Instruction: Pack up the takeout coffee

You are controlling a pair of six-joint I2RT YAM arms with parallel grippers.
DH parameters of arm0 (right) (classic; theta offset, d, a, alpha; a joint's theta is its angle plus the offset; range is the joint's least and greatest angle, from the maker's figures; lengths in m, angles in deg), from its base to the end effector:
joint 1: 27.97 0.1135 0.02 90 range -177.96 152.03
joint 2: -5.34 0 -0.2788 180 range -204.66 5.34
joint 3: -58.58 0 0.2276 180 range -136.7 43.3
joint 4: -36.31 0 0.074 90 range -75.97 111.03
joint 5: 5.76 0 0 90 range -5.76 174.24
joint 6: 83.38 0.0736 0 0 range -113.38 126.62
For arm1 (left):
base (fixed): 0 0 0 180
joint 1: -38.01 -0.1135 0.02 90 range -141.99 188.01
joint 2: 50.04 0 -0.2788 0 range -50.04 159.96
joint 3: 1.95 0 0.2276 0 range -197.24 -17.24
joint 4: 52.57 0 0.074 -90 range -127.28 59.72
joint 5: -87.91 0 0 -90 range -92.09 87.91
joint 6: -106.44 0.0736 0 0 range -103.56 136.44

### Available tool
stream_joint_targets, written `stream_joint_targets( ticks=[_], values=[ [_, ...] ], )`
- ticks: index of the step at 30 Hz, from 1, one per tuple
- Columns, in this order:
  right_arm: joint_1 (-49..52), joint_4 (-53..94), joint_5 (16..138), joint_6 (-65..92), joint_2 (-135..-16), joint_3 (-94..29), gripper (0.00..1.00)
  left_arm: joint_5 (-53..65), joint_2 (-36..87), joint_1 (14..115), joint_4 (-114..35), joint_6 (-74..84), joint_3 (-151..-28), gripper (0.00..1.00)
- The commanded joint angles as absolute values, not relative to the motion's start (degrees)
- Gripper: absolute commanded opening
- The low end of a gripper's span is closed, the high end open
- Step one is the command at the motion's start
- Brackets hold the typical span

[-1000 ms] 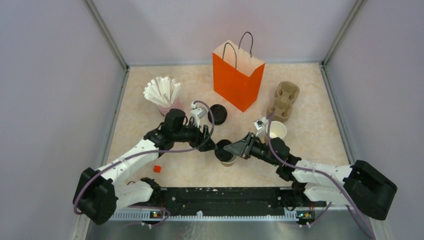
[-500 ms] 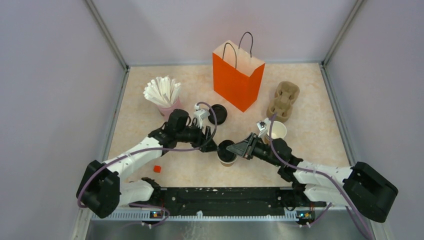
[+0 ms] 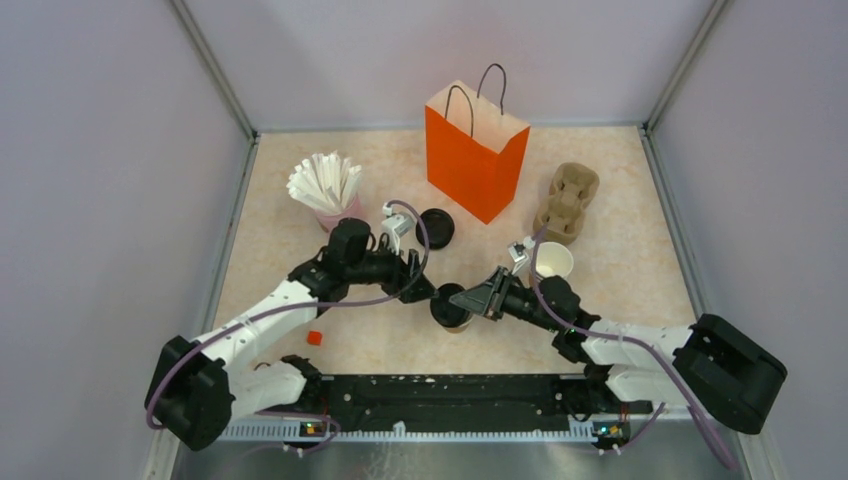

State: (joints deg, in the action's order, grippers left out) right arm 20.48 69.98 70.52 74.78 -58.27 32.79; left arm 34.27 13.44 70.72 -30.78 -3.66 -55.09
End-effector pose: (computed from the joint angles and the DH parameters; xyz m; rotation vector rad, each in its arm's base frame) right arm 0.1335 0.1770 0.2132 0.1187 1.9570 1.6651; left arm 0.1719 -0.1622 0.2512 0.6438 2.1603 -1.1976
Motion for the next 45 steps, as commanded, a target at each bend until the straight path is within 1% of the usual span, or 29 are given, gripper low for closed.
stream_joint_targets(
  ticks=[1, 6, 20, 26, 30, 37, 41, 45],
  values=[
    [19.94, 76.15, 69.34, 75.31, -60.35, 31.75, 0.20, 34.96, 14.17, 70.89, -33.25, -4.10, -54.08, 0.77],
    [19.98, 75.62, 69.95, 74.55, -60.53, 31.91, 0.21, 37.37, 16.55, 70.94, -34.31, -4.59, -53.83, 0.71],
    [17.79, 69.24, 71.16, 71.47, -57.51, 32.40, 0.26, 37.07, 19.12, 71.21, -34.83, -4.27, -53.61, 0.63],
    [17.69, 67.19, 72.29, 69.50, -56.95, 32.49, 0.18, 37.09, 20.71, 71.43, -35.41, -4.39, -53.73, 0.63],
    [17.66, 62.73, 74.17, 67.61, -55.02, 32.08, 0.21, 36.64, 21.07, 71.60, -35.35, -4.39, -54.06, 0.63],
    [17.59, 53.83, 77.85, 63.59, -50.08, 30.46, 0.23, 36.09, 21.76, 71.82, -34.96, -4.13, -54.46, 0.63],
    [17.64, 51.55, 78.93, 62.51, -49.09, 30.12, 0.24, 35.52, 21.89, 72.01, -34.52, -3.89, -54.81, 0.67],
    [17.65, 49.68, 79.54, 61.80, -48.98, 29.58, 0.28, 34.68, 21.85, 72.49, -33.96, -3.54, -55.08, 0.71]
  ],
)
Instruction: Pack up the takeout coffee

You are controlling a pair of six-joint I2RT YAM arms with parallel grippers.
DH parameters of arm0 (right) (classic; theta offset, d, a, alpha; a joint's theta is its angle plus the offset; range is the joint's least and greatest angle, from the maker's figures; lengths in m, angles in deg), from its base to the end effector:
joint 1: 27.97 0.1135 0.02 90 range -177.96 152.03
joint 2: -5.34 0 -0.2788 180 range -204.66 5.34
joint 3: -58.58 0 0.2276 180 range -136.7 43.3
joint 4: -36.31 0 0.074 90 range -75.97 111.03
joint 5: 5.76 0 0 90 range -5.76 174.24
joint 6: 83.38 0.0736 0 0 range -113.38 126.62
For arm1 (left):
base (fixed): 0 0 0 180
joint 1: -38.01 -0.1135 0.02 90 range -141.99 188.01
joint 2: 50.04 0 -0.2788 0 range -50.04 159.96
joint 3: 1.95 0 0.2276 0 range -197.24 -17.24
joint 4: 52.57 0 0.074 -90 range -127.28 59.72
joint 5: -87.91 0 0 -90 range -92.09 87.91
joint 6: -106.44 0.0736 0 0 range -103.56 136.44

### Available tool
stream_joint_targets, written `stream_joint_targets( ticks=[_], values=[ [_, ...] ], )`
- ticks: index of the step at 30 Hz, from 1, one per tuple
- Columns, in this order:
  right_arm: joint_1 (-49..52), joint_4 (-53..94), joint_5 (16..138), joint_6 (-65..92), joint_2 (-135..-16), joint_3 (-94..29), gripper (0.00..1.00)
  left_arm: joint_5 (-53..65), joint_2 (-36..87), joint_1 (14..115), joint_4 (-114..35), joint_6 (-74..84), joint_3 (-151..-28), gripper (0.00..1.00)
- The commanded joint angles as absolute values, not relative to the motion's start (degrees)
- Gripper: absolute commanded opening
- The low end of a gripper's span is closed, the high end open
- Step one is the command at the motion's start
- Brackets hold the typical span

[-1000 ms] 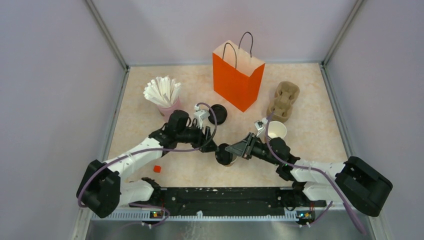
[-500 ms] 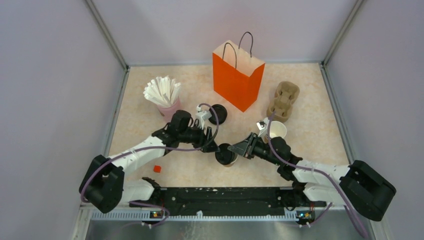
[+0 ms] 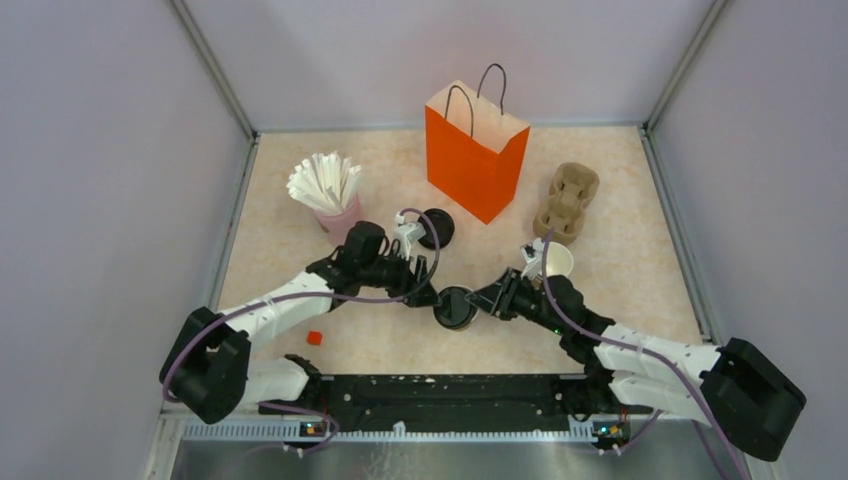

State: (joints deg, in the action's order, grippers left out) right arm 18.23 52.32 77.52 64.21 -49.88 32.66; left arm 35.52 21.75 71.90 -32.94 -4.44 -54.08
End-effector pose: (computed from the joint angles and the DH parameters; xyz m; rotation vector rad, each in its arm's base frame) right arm 0.1340 0.1522 0.1973 0.1077 2.0309 1.3386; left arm 0.1822 -0.1765 0.2180 0.6453 2.3002 -1.2272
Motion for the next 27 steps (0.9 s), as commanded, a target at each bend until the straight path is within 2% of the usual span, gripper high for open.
stream_joint_targets(
  ticks=[1, 18, 24, 27],
  values=[
    [17.63, 49.13, 79.73, 61.55, -48.85, 29.40, 0.29, 34.53, 21.83, 72.54, -33.82, -3.51, -55.11, 0.71],
    [17.65, 39.67, 81.18, 57.77, -45.62, 24.15, 0.32, 33.81, 23.03, 73.32, -33.11, -3.66, -55.99, 0.70],
    [17.66, 34.07, 82.31, 55.54, -45.27, 21.57, 0.50, 34.76, 23.99, 73.57, -34.33, -4.43, -56.16, 0.68],
    [17.69, 31.10, 83.02, 54.01, -45.28, 19.82, 0.57, 34.81, 24.00, 73.62, -34.41, -4.48, -56.39, 0.68]
  ],
)
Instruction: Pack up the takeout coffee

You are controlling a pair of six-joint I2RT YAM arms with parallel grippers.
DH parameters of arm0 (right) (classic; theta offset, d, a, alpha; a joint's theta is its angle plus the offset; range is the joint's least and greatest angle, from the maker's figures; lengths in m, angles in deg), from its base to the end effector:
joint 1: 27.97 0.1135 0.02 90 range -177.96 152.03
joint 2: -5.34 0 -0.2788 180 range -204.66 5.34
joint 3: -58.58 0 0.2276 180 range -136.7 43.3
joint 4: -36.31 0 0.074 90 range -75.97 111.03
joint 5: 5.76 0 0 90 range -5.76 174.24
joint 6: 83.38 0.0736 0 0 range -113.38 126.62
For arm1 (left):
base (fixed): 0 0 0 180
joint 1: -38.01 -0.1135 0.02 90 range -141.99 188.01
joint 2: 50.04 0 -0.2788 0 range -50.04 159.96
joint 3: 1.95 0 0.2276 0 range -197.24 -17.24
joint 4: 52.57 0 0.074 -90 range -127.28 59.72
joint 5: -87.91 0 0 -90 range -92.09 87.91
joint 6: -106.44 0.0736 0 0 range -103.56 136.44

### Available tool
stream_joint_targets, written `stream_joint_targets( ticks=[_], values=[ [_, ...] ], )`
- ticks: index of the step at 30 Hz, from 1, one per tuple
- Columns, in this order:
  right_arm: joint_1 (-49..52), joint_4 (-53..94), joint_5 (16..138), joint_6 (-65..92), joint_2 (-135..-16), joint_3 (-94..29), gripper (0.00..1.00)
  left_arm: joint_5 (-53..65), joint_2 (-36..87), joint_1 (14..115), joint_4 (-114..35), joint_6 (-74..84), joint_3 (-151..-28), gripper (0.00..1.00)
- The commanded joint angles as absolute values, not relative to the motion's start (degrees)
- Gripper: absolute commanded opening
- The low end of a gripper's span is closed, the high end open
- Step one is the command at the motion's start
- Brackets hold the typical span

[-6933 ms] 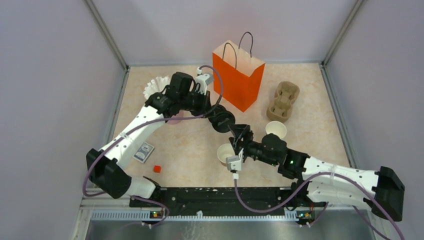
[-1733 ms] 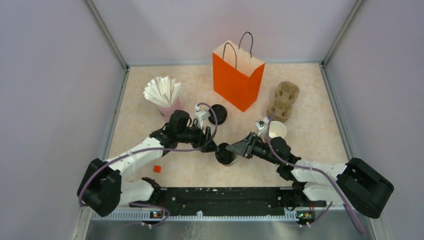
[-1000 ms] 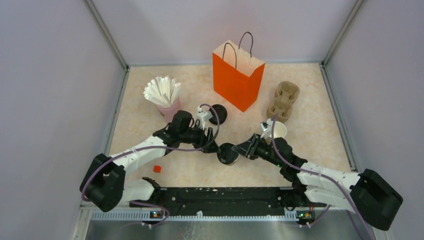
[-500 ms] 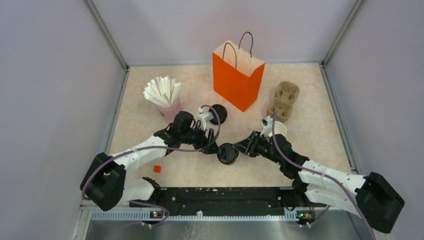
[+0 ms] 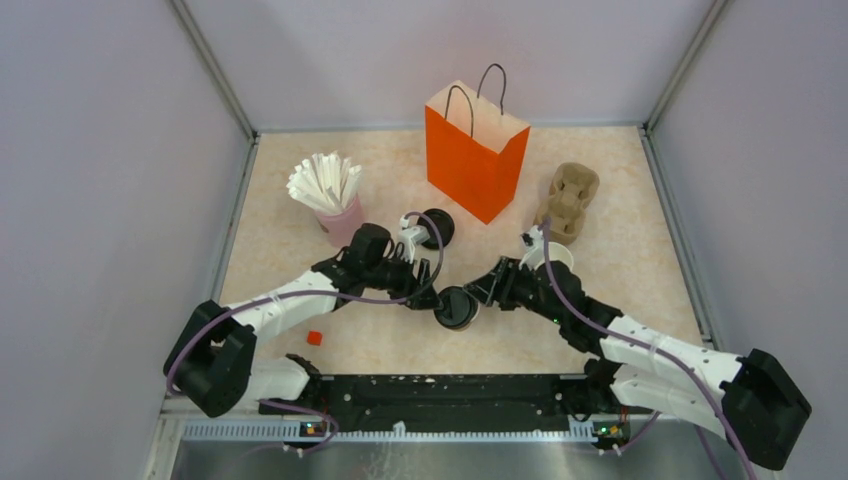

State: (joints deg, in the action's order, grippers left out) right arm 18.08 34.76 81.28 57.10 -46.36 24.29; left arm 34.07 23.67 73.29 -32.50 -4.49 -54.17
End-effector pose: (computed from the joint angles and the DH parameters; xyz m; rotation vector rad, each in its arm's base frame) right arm 0.1388 0.1494 0.2163 0.0422 2.0865 1.1474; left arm 0.1818 -0.1818 0.2092 0.6521 2.3466 -1.2045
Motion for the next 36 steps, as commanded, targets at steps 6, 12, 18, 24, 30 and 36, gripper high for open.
stream_joint_targets(
  ticks=[6, 12, 18, 24, 30, 36],
  values=[
    [18.46, 27.20, 82.93, 50.41, -46.05, 17.17, 0.68, 34.71, 23.56, 73.70, -34.21, -4.48, -56.59, 0.68],
    [20.47, 19.65, 85.53, 44.13, -49.52, 12.11, 0.71, 34.45, 23.04, 73.71, -33.91, -4.61, -56.68, 0.68],
    [21.25, 17.26, 85.10, 41.66, -52.13, 10.33, 0.66, 33.94, 22.47, 73.70, -33.60, -4.74, -56.33, 0.67],
    [21.26, 20.52, 81.71, 40.88, -52.74, 11.83, 0.64, 34.10, 22.55, 73.77, -33.59, -4.79, -56.01, 0.66],
    [21.25, 20.55, 80.77, 41.10, -54.08, 12.26, 0.63, 34.22, 22.41, 73.73, -33.66, -4.99, -56.07, 0.65],
    [21.25, 22.62, 79.91, 41.85, -55.40, 12.62, 0.62, 35.04, 23.14, 73.77, -35.14, -5.97, -55.69, 0.63]
  ],
)
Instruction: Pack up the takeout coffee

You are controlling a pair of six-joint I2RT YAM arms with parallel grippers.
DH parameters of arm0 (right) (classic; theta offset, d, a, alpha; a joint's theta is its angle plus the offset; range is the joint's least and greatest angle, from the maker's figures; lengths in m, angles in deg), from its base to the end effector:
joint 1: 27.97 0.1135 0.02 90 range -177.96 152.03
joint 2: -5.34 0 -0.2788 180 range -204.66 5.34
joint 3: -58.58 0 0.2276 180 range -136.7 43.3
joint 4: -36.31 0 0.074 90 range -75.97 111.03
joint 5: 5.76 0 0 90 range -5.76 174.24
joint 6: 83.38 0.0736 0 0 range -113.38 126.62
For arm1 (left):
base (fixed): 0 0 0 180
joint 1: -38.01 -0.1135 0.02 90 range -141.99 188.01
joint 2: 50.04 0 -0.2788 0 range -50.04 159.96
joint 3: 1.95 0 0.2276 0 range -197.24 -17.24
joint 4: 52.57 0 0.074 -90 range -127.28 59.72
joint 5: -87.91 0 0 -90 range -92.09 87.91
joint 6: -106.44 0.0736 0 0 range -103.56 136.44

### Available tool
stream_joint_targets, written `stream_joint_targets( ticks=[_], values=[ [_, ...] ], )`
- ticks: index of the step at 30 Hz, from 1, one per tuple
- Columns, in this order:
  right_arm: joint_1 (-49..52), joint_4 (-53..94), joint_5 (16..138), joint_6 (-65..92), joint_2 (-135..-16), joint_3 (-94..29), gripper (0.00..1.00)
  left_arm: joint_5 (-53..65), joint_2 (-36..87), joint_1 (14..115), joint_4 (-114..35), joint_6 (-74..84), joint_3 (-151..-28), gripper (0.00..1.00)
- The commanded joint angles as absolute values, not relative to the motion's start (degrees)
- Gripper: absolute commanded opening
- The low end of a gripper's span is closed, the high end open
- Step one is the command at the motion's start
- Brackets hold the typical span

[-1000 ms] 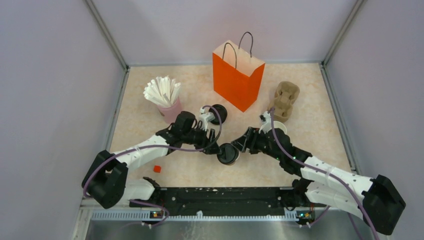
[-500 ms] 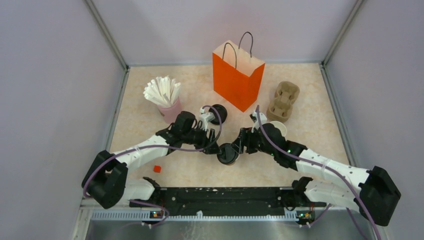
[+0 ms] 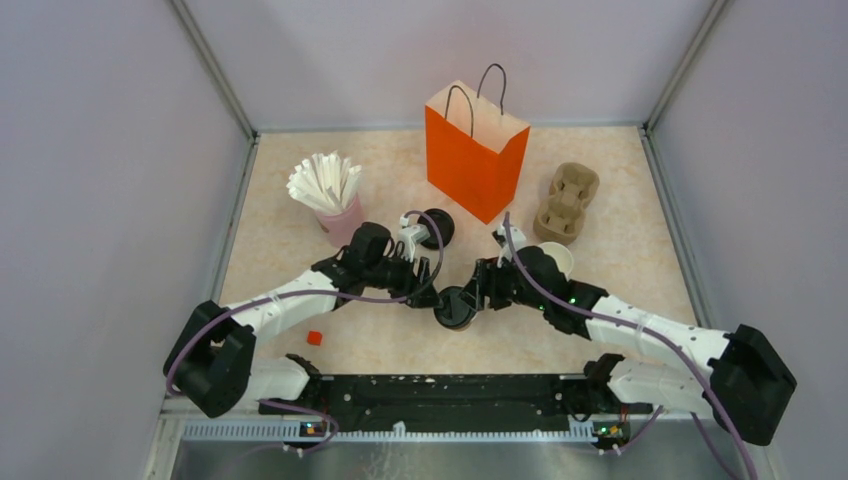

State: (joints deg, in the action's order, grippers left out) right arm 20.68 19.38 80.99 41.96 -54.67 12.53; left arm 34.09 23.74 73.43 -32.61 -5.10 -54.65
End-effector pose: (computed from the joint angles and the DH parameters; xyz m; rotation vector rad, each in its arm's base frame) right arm 0.1476 0.1740 0.2243 -0.2970 2.2330 0.9020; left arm 0.1827 -0.1833 0.2117 0.6453 2.3427 -1.2120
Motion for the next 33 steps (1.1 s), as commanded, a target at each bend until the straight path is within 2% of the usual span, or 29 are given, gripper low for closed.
stream_joint_targets(
  ticks=[1, 18, 27, 33],
  values=[
    [21.25, 22.76, 79.93, 42.02, -55.37, 12.73, 0.61, 35.28, 23.29, 73.74, -35.52, -6.11, -55.69, 0.63],
    [21.25, 25.81, 79.72, 44.99, -54.54, 16.23, 0.47, 37.61, 26.29, 74.71, -39.30, -8.30, -57.86, 0.57],
    [21.25, 26.57, 79.92, 45.67, -53.84, 16.92, 0.44, 37.62, 27.67, 75.23, -39.92, -8.71, -59.28, 0.53],
    [21.25, 25.58, 80.90, 45.58, -53.41, 16.85, 0.42, 35.60, 28.79, 75.38, -38.11, -7.21, -61.21, 0.56]
  ],
)
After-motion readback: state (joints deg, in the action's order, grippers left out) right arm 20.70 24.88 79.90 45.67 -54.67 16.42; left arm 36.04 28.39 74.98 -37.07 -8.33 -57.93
